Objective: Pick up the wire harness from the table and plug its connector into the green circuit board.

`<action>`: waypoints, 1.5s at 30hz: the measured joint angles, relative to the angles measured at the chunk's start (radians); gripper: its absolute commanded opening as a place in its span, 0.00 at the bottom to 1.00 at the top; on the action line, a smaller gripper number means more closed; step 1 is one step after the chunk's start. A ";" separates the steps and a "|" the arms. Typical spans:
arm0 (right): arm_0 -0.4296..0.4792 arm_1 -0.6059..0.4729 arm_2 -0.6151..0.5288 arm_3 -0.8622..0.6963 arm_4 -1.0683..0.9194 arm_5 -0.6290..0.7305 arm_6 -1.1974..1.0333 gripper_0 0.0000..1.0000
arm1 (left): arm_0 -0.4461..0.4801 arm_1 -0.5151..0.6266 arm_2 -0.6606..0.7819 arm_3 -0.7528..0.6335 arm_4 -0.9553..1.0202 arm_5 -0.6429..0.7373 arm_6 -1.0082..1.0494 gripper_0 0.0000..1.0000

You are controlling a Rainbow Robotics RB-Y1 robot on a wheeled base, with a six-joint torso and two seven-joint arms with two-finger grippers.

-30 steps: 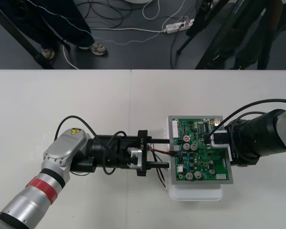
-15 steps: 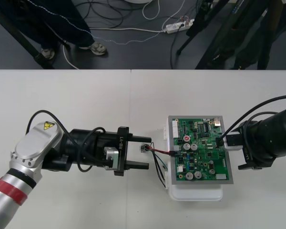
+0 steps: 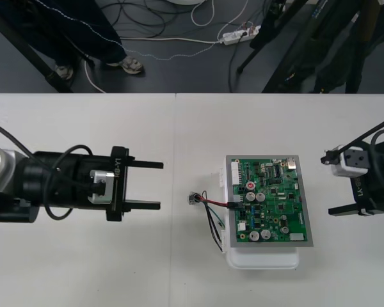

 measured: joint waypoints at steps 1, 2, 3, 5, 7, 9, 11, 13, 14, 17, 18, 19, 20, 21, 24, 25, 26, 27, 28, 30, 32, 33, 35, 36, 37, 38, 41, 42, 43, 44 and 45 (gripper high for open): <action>0.001 0.000 -0.016 0.000 -0.035 0.000 0.000 1.00 | 0.006 0.008 0.022 -0.025 -0.006 0.000 0.006 0.63; 0.001 0.000 -0.029 0.000 -0.068 0.000 0.000 1.00 | 0.012 0.016 0.043 -0.049 -0.011 0.000 0.018 0.63; 0.001 0.000 -0.039 0.000 -0.099 0.000 0.000 1.00 | 0.016 0.022 0.062 -0.071 -0.016 0.000 0.036 0.63; 0.001 0.000 -0.055 0.000 -0.159 0.000 0.000 1.00 | 0.021 0.039 0.103 -0.116 -0.025 0.000 0.102 0.63; 0.002 0.000 -0.068 0.000 -0.232 0.000 0.000 1.00 | 0.023 0.060 0.140 -0.159 -0.030 0.000 0.203 0.63; 0.002 0.000 -0.079 0.000 -0.304 0.000 0.000 1.00 | 0.024 0.087 0.175 -0.205 -0.030 0.000 0.346 0.63; 0.002 0.000 -0.091 0.000 -0.351 0.000 0.000 1.00 | 0.025 0.115 0.204 -0.244 -0.030 0.000 0.483 0.63; 0.002 0.000 -0.101 0.000 -0.397 0.000 0.000 1.00 | 0.025 0.145 0.227 -0.276 -0.029 0.000 0.601 0.63; 0.002 0.000 -0.107 0.000 -0.421 0.000 0.000 1.00 | 0.025 0.161 0.238 -0.292 -0.025 0.000 0.642 0.63; 0.003 0.000 -0.129 0.000 -0.470 0.000 0.000 1.00 | 0.025 0.207 0.264 -0.326 -0.007 0.000 0.679 0.63; 0.003 0.000 -0.138 0.000 -0.481 0.000 0.000 1.00 | 0.025 0.221 0.269 -0.335 0.000 0.000 0.678 0.63; 0.004 0.000 -0.147 0.000 -0.489 0.000 0.000 1.00 | 0.025 0.234 0.273 -0.343 0.007 0.000 0.678 0.63; 0.004 0.000 -0.158 0.000 -0.494 0.000 0.000 1.00 | 0.025 0.246 0.274 -0.351 0.012 0.001 0.678 0.63; 0.005 0.000 -0.169 -0.001 -0.497 0.000 0.000 1.00 | 0.025 0.256 0.275 -0.357 0.015 0.002 0.678 0.63; 0.006 0.000 -0.206 -0.014 -0.499 0.000 0.000 1.00 | 0.024 0.280 0.276 -0.369 0.018 0.010 0.681 0.63; 0.006 0.000 -0.217 -0.023 -0.500 0.000 0.000 1.00 | 0.022 0.286 0.276 -0.370 0.018 0.013 0.682 0.63; 0.007 0.000 -0.227 -0.033 -0.501 0.000 0.000 1.00 | 0.019 0.293 0.276 -0.370 0.018 0.015 0.683 0.63; 0.008 0.000 -0.236 -0.042 -0.504 0.000 -0.001 1.00 | 0.015 0.298 0.276 -0.370 0.018 0.017 0.687 0.63; 0.009 0.000 -0.242 -0.048 -0.508 0.000 -0.001 1.00 | 0.011 0.304 0.276 -0.370 0.018 0.020 0.694 0.63; 0.010 0.000 -0.250 -0.055 -0.524 0.000 -0.007 1.00 | 0.001 0.314 0.276 -0.370 0.017 0.025 0.715 0.63; 0.010 0.000 -0.254 -0.056 -0.543 0.000 -0.024 1.00 | -0.008 0.321 0.276 -0.370 0.014 0.030 0.740 0.63; 0.010 0.000 -0.254 -0.056 -0.550 0.000 -0.032 1.00 | -0.011 0.323 0.276 -0.370 0.013 0.032 0.752 0.63; 0.010 0.000 -0.256 -0.056 -0.559 0.000 -0.049 1.00 | -0.015 0.324 0.276 -0.370 0.009 0.038 0.771 0.63; 0.010 0.000 -0.258 -0.056 -0.561 0.000 -0.052 1.00 | -0.016 0.324 0.276 -0.370 0.006 0.040 0.777 0.63; 0.010 0.000 -0.259 -0.056 -0.561 0.000 -0.052 1.00 | -0.017 0.324 0.276 -0.370 0.004 0.043 0.778 0.63; 0.010 0.000 -0.259 -0.056 -0.561 0.000 -0.052 1.00 | -0.017 0.324 0.276 -0.370 0.003 0.045 0.779 0.63; 0.011 0.000 -0.259 -0.056 -0.561 0.000 -0.052 1.00 | -0.017 0.324 0.276 -0.370 0.001 0.053 0.779 0.63; 0.011 0.000 -0.259 -0.057 -0.561 0.000 -0.052 1.00 | -0.017 0.324 0.276 -0.370 0.001 0.054 0.779 0.63; 0.011 0.000 -0.259 -0.057 -0.561 0.000 -0.052 1.00 | -0.017 0.324 0.276 -0.370 0.000 0.056 0.779 0.63; 0.011 0.000 -0.259 -0.058 -0.561 0.000 -0.052 1.00 | -0.017 0.324 0.276 -0.370 -0.001 0.058 0.779 0.63; 0.011 0.000 -0.259 -0.060 -0.562 0.000 -0.052 1.00 | -0.017 0.324 0.276 -0.370 -0.002 0.058 0.779 0.63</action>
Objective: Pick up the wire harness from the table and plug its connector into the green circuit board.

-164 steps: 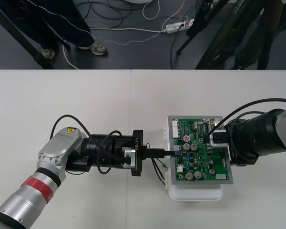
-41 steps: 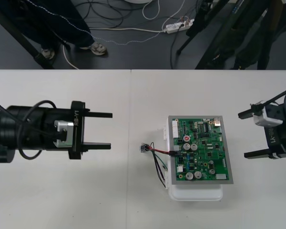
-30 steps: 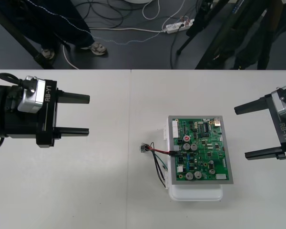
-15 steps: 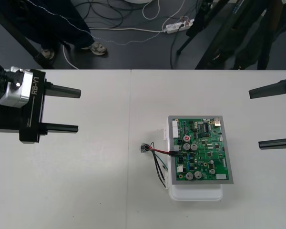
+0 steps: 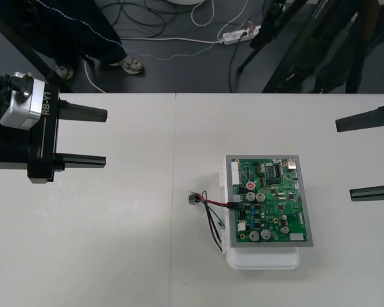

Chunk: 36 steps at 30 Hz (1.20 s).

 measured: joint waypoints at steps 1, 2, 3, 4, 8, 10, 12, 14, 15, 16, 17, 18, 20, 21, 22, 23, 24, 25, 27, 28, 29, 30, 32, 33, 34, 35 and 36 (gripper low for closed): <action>0.000 0.000 0.000 -0.003 -0.001 0.000 0.000 1.00 | 0.000 0.000 0.000 0.000 0.000 0.000 0.000 0.63; 0.000 0.000 0.000 -0.007 -0.001 0.000 0.000 1.00 | 0.000 0.000 0.000 0.000 0.000 0.000 0.000 0.63; 0.000 0.000 0.000 -0.011 -0.002 0.000 0.000 1.00 | 0.000 0.000 -0.001 0.000 0.000 0.000 0.000 0.63; 0.001 0.000 0.000 -0.014 -0.003 0.000 0.000 1.00 | 0.000 0.000 -0.002 0.000 0.000 0.000 0.000 0.63; 0.001 0.001 0.000 -0.023 -0.008 0.000 0.000 1.00 | 0.000 0.000 -0.019 0.001 0.000 0.000 0.000 0.63; 0.001 0.001 0.000 -0.024 -0.010 0.000 0.000 1.00 | 0.000 0.000 -0.033 0.003 0.000 0.000 0.000 0.63; 0.001 0.002 0.000 -0.024 -0.010 0.000 0.000 1.00 | 0.000 0.000 -0.047 0.006 0.000 0.001 0.000 0.63; 0.001 0.004 0.000 -0.025 -0.010 0.000 0.000 1.00 | 0.000 0.000 -0.056 0.012 0.000 0.001 0.000 0.63; 0.002 0.004 0.000 -0.025 -0.010 0.000 0.000 1.00 | 0.000 0.000 -0.057 0.015 0.000 0.001 0.000 0.63; 0.002 0.005 0.000 -0.025 -0.010 0.000 0.000 1.00 | 0.000 0.000 -0.057 0.020 0.000 0.001 0.000 0.63; 0.003 0.005 0.000 -0.025 -0.010 0.000 0.000 1.00 | 0.000 0.000 -0.057 0.025 0.000 0.001 0.001 0.63; 0.004 0.006 0.000 -0.025 -0.010 0.000 0.000 1.00 | 0.000 0.000 -0.057 0.031 0.001 0.001 0.001 0.63; 0.007 0.006 0.000 -0.025 -0.010 0.000 0.000 1.00 | 0.000 0.000 -0.057 0.041 0.004 0.004 0.001 0.63; 0.008 0.006 0.000 -0.025 -0.010 0.000 0.000 1.00 | 0.000 0.000 -0.057 0.044 0.005 0.006 0.001 0.63; 0.009 0.006 0.000 -0.025 -0.010 0.000 0.000 1.00 | 0.000 0.000 -0.057 0.044 0.006 0.007 0.001 0.63; 0.009 0.006 0.000 -0.025 -0.010 0.000 0.000 1.00 | 0.000 0.000 -0.057 0.045 0.006 0.008 0.001 0.63; 0.010 0.006 0.000 -0.025 -0.010 0.000 0.000 1.00 | 0.000 0.000 -0.057 0.045 0.006 0.010 0.001 0.63; 0.010 0.006 0.000 -0.025 -0.010 0.000 0.000 1.00 | 0.000 0.000 -0.057 0.045 0.007 0.011 0.001 0.63; 0.010 0.006 0.000 -0.025 -0.010 0.000 0.000 1.00 | 0.000 0.000 -0.057 0.045 0.007 0.011 0.001 0.63; 0.010 0.006 0.000 -0.025 -0.010 0.000 0.000 1.00 | 0.000 0.000 -0.057 0.045 0.007 0.011 0.001 0.63; 0.010 0.006 0.000 -0.025 -0.010 0.000 0.000 1.00 | 0.000 0.000 -0.057 0.045 0.008 0.011 0.000 0.63; 0.010 0.006 0.000 -0.025 -0.010 0.000 0.000 1.00 | 0.000 0.000 -0.057 0.045 0.008 0.011 0.001 0.63; 0.010 0.006 0.000 -0.025 -0.010 0.000 0.000 1.00 | 0.000 0.000 -0.057 0.045 0.008 0.011 0.000 0.63; 0.010 0.006 0.000 -0.025 -0.010 0.000 0.000 1.00 | 0.000 0.000 -0.057 0.045 0.008 0.011 0.000 0.63; 0.010 0.006 0.000 -0.025 -0.010 0.000 0.000 1.00 | 0.000 0.000 -0.057 0.045 0.008 0.012 0.001 0.63; 0.010 0.006 0.000 -0.025 -0.010 0.000 0.000 1.00 | 0.000 0.000 -0.057 0.045 0.008 0.012 0.000 0.63; 0.010 0.006 0.000 -0.025 -0.010 0.000 0.000 1.00 | 0.000 0.000 -0.057 0.045 0.008 0.012 0.001 0.63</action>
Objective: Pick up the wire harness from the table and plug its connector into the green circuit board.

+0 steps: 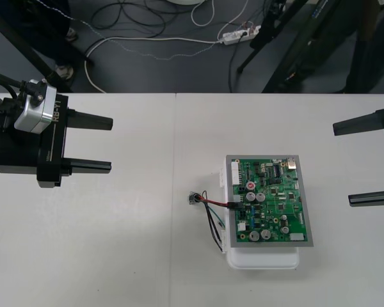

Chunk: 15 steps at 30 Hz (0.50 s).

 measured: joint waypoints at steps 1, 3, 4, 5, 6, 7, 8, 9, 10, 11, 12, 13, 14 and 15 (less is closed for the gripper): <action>0.000 0.000 0.000 0.000 0.000 0.000 0.000 1.00 | 0.000 0.000 0.000 0.000 0.000 0.000 0.000 0.63; 0.000 0.000 0.000 0.000 0.000 0.000 0.000 1.00 | 0.000 0.000 0.000 0.000 0.000 0.000 0.000 0.63; 0.000 0.000 0.000 0.000 0.000 0.000 0.000 1.00 | 0.000 0.000 0.000 0.000 0.000 0.000 0.000 0.63; 0.000 0.000 0.000 0.000 0.000 0.000 0.000 1.00 | 0.000 0.000 0.000 0.000 0.000 0.000 0.000 0.63; 0.000 0.000 0.000 0.000 0.000 0.000 0.000 1.00 | 0.000 0.000 0.000 0.000 0.000 0.000 0.000 0.63; 0.000 0.000 0.000 0.000 0.000 0.000 0.000 1.00 | 0.000 0.000 0.000 0.000 0.000 0.000 0.000 0.63; 0.000 0.000 0.000 0.000 0.000 0.000 0.000 1.00 | 0.000 0.000 0.000 0.000 0.000 0.000 0.000 0.63; 0.000 0.000 0.000 0.000 0.000 0.000 0.000 1.00 | 0.000 0.000 0.000 0.000 0.000 0.000 0.000 0.63; 0.000 0.000 0.000 0.000 0.000 0.000 0.000 1.00 | 0.000 0.000 0.000 0.000 0.000 0.000 0.000 0.63; 0.000 0.000 0.000 0.000 0.000 0.000 0.000 1.00 | 0.000 0.000 0.000 0.000 0.000 0.000 0.000 0.63; 0.000 0.000 0.000 0.000 0.000 0.000 0.000 1.00 | 0.000 0.000 0.000 0.000 0.000 0.000 0.000 0.63; 0.000 0.000 0.000 0.000 0.000 0.000 0.000 1.00 | 0.000 0.000 0.000 0.000 0.000 0.000 0.000 0.63; 0.000 0.000 0.000 0.000 0.000 0.000 0.000 1.00 | 0.000 0.000 0.000 0.000 0.000 0.000 0.000 0.63; 0.000 0.000 0.000 0.000 0.000 0.000 0.000 1.00 | 0.000 0.000 0.000 0.000 0.000 0.000 0.000 0.63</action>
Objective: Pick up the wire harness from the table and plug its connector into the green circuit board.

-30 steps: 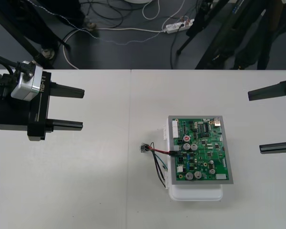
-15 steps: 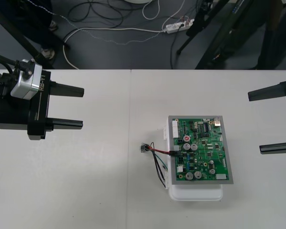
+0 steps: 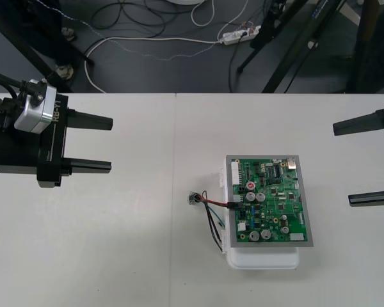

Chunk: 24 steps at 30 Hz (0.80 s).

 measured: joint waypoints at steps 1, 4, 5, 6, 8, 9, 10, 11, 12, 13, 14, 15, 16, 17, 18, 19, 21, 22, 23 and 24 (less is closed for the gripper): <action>0.000 0.000 0.000 0.000 0.000 0.000 0.000 1.00 | 0.000 0.000 0.000 0.000 0.000 0.000 0.000 0.63; 0.000 0.000 0.000 0.000 0.000 0.000 0.000 1.00 | 0.000 0.000 0.000 0.000 0.000 0.000 0.000 0.63; 0.000 0.000 0.000 0.000 0.000 0.000 0.000 1.00 | 0.000 0.000 0.000 0.000 0.000 0.000 0.000 0.63; 0.000 0.000 0.000 0.000 0.000 0.000 0.000 1.00 | 0.000 0.000 0.000 0.000 0.000 0.000 0.000 0.63; 0.000 0.000 0.000 0.000 0.000 0.000 0.000 1.00 | 0.000 0.000 0.000 0.000 0.000 0.000 0.000 0.63; 0.000 0.000 0.000 0.000 0.000 0.000 0.000 1.00 | 0.000 0.000 0.000 0.000 0.000 0.000 0.000 0.63; 0.000 0.000 0.000 0.000 0.000 0.000 0.000 1.00 | 0.000 0.000 0.000 0.000 0.000 0.000 0.000 0.63; 0.000 0.000 0.000 0.000 0.000 0.000 0.000 1.00 | 0.000 0.000 0.000 0.000 0.000 0.000 0.000 0.63; 0.000 0.000 0.000 0.000 0.000 0.000 0.000 1.00 | 0.000 0.000 0.000 0.000 0.000 0.000 0.000 0.63; 0.000 0.000 0.000 0.000 0.000 0.000 0.000 1.00 | 0.000 0.000 0.000 0.000 0.000 0.000 0.000 0.63; 0.000 0.000 0.000 0.000 0.000 0.000 0.000 1.00 | 0.000 0.000 0.000 0.000 0.000 0.000 0.000 0.63; 0.000 0.000 0.000 0.000 0.000 0.000 0.000 1.00 | 0.000 0.000 0.000 0.000 0.000 0.000 0.000 0.63; 0.000 0.000 0.000 0.000 0.000 0.000 0.000 1.00 | 0.000 0.000 0.000 0.000 0.000 0.000 0.000 0.63; 0.000 0.000 0.000 0.000 0.000 0.000 0.000 1.00 | 0.000 0.000 0.000 0.000 0.000 0.000 0.000 0.63; 0.000 0.000 0.000 0.000 0.000 0.000 0.000 1.00 | 0.000 0.000 0.000 0.000 0.000 0.000 0.000 0.63; 0.000 0.000 0.000 0.000 0.000 0.000 0.000 1.00 | 0.000 0.000 0.000 0.000 0.000 0.000 0.000 0.63; 0.000 0.000 0.000 0.000 0.000 0.000 0.000 1.00 | 0.000 0.000 0.000 0.000 0.000 0.001 0.000 0.63; 0.000 0.000 0.000 0.000 0.000 0.000 0.000 1.00 | 0.000 0.000 0.000 0.000 0.000 0.001 0.000 0.63; 0.000 0.000 0.000 0.000 0.000 0.000 0.000 1.00 | 0.000 0.000 0.000 0.000 0.000 0.001 0.000 0.63; 0.000 0.000 0.000 0.000 0.000 0.000 0.000 1.00 | 0.000 0.000 0.000 0.000 0.000 0.001 0.000 0.63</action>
